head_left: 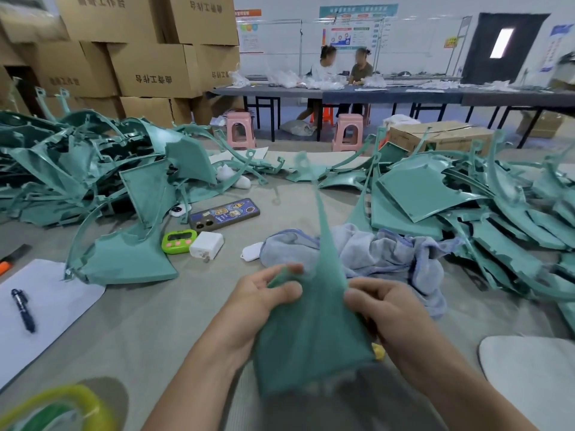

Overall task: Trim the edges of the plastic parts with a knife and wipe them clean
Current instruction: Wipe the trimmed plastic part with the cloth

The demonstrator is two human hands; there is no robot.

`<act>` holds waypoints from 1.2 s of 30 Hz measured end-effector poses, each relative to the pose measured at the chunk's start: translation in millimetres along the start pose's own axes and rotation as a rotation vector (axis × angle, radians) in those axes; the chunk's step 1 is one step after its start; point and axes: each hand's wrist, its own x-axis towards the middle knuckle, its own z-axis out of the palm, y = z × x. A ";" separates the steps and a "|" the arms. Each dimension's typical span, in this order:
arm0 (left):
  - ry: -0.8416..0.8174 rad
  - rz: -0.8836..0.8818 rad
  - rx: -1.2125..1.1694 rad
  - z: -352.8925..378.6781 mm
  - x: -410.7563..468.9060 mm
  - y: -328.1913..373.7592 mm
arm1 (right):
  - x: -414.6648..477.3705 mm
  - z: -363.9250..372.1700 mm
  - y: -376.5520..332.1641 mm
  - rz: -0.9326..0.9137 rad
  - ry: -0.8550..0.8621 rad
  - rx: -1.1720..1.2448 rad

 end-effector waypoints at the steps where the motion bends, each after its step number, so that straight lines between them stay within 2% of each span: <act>1: -0.018 -0.008 -0.072 -1.1 1.2 1.2 | 2.8 -1.0 -0.4 0.011 0.066 0.128; 3: -0.031 -0.034 -0.259 -4.4 4.4 5.4 | 10.1 -3.0 -2.6 0.040 0.162 0.398; 5: -0.090 -0.030 -0.431 -7.5 7.7 7.1 | 16.1 -4.0 -1.4 0.045 0.235 0.495; 8: -0.240 0.017 -0.458 -2.4 7.4 0.7 | 19.9 0.1 8.1 0.039 0.230 0.452; 10: -0.278 0.032 -0.437 3.4 7.9 -7.5 | 19.0 5.9 13.3 0.061 0.150 0.365; 11: -0.267 0.033 -0.422 6.1 7.7 -10.9 | 17.2 9.3 13.5 0.073 0.106 0.297; 13: -0.144 0.030 -0.418 9.8 10.2 -13.1 | 16.1 12.6 13.6 0.082 0.077 0.172; 16: 0.111 0.066 -0.485 5.6 16.9 -9.9 | 13.1 7.5 8.1 -0.035 0.192 -0.123; 19: 0.359 0.169 -0.464 -3.0 22.3 -6.5 | 11.7 -4.6 -2.0 -0.372 0.459 -0.549; 20: 0.428 0.200 -0.460 -5.1 24.1 -5.8 | 14.5 -7.2 -8.1 -0.483 0.486 -0.697; 21: 0.482 0.230 -0.467 -7.0 25.3 -5.2 | 21.6 -9.5 -12.2 -0.555 0.449 -0.879; 23: 0.558 0.277 -0.476 -11.4 28.0 -4.9 | 44.9 -13.4 -16.8 -0.492 0.262 -1.279; 26: 0.625 0.349 -0.451 -17.5 30.4 -5.8 | 75.4 -12.3 -14.0 -0.321 0.031 -1.540; 28: 0.646 0.401 -0.444 -18.7 31.4 -6.9 | 86.4 -10.4 -8.7 -0.297 -0.002 -1.520; 29: 0.646 0.432 -0.441 -17.9 31.9 -7.8 | 88.3 -10.2 -7.1 -0.324 0.034 -1.447; 31: 0.627 0.502 -0.395 -16.4 32.0 -9.8 | 86.8 -10.6 -6.8 -0.389 0.216 -1.194; 34: 0.608 0.520 -0.179 -14.3 31.1 -13.0 | 69.7 -14.0 -19.1 -0.506 0.576 -0.822; 36: 0.596 0.465 -0.044 -8.1 30.8 -17.4 | 51.3 -1.3 -31.3 -0.635 0.574 -0.837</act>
